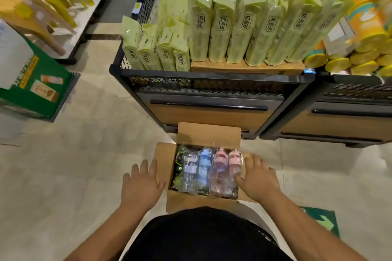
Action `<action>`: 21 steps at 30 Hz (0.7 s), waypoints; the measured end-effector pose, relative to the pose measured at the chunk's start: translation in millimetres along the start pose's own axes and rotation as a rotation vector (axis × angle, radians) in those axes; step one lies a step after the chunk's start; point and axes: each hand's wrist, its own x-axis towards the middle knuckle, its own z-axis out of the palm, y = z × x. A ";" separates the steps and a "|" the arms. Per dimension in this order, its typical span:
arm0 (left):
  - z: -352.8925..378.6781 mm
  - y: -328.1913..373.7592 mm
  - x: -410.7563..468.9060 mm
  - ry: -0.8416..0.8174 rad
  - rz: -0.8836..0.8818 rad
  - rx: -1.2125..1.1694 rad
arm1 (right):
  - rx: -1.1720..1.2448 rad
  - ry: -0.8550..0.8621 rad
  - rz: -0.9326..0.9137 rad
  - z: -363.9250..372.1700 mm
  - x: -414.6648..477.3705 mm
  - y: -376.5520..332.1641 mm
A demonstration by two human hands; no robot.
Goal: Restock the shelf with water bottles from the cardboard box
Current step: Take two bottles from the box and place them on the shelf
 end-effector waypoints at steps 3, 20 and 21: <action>-5.2 18.8 -12.1 -0.024 -0.013 0.059 | 0.095 -0.018 0.002 -0.5 11.4 12.2; 53.2 27.6 25.0 -0.122 -0.016 -0.128 | -0.116 -0.161 -0.129 32.0 33.5 -1.9; 66.4 22.2 35.3 -0.128 0.027 -0.109 | -0.119 -0.175 -0.120 42.8 39.1 -7.6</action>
